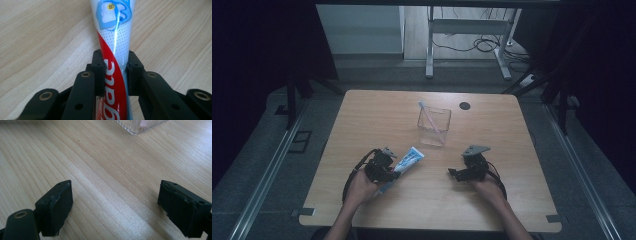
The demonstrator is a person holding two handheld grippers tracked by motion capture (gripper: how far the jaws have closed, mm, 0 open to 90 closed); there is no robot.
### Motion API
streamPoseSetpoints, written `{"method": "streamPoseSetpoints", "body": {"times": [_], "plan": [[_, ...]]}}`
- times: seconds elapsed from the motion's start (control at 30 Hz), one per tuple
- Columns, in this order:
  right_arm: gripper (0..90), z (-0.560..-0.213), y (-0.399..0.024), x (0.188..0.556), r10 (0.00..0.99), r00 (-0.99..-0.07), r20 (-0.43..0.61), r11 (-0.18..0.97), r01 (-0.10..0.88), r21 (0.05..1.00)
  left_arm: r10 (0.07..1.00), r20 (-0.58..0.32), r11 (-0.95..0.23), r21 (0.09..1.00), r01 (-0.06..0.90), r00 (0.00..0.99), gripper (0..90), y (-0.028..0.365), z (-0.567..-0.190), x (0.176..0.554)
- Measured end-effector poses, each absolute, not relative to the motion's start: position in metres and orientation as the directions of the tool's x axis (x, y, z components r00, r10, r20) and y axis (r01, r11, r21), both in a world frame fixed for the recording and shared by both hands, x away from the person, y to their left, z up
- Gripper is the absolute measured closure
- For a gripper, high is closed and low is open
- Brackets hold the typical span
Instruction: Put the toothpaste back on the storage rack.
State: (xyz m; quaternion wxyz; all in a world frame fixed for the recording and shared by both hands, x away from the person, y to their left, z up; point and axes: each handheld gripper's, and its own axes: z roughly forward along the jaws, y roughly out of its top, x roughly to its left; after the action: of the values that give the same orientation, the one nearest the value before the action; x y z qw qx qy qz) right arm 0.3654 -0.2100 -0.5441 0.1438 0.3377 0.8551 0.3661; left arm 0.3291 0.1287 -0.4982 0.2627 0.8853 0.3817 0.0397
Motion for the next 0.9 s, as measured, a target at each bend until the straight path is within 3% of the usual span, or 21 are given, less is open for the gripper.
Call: {"method": "streamPoseSetpoints", "body": {"times": [0.9], "plan": [[12.3, -0.544, -0.21, 0.365, 0.683, -0.73, 0.002, 0.503, 0.473, 0.723, 0.687, -0.12, -0.521, 0.606, 0.601, 0.716, 73.2, 0.121, -0.466, 0.33]]}}
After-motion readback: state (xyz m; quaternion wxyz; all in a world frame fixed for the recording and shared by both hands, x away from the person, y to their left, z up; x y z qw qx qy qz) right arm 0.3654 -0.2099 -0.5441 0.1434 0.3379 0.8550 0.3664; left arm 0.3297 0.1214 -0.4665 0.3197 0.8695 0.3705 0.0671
